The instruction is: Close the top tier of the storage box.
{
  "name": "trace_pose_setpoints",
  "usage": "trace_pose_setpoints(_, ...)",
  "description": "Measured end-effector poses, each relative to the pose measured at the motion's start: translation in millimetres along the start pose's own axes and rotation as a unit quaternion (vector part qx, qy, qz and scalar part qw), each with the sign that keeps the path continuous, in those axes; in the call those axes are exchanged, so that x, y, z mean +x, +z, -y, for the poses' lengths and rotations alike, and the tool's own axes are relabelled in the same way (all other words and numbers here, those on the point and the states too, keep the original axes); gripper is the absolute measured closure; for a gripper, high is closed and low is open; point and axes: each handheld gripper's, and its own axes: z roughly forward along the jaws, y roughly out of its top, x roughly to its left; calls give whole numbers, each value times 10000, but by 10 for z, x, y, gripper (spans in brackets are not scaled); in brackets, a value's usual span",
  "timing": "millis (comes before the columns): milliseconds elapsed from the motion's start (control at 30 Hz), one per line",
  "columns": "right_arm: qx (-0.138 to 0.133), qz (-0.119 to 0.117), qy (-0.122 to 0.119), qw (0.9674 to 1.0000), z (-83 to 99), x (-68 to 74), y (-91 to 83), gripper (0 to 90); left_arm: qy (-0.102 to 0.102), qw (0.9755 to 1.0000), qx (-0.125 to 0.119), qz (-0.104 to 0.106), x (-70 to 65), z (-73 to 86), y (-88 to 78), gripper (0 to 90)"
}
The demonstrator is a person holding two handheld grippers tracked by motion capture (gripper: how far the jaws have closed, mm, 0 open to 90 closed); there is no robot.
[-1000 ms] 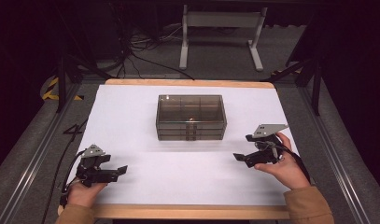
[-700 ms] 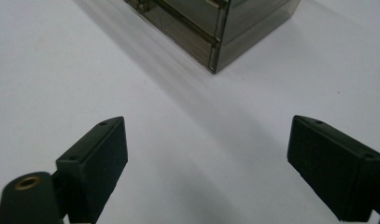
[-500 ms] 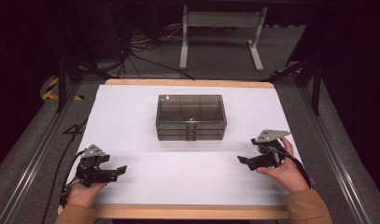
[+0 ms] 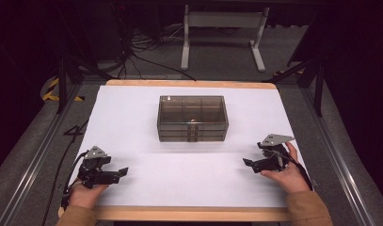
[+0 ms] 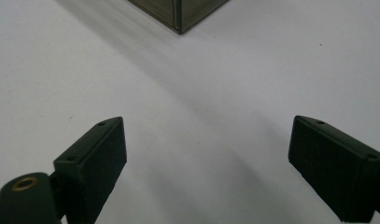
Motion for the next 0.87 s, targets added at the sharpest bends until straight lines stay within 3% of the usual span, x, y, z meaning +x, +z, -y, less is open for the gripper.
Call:
trace_pose_setpoints(267,83,53,-9,10000,82,41,58,113,38,10000,33,-2,0,1,15,147)
trace_pose_setpoints(433,298,67,10,9995,106,88,119,96,39,10000,35,-2,1,0,15,147)
trace_pose_setpoints(567,243,41,46,9997,117,101,139,87,39,10000,36,-6,2,0,16,147)
trace_pose_setpoints(733,150,43,350,9993,126,103,151,61,27,10000,43,0,-2,0,18,147)
trace_pose_setpoints(867,127,48,270,9995,123,133,159,65,32,10000,34,-15,2,-1,20,147)
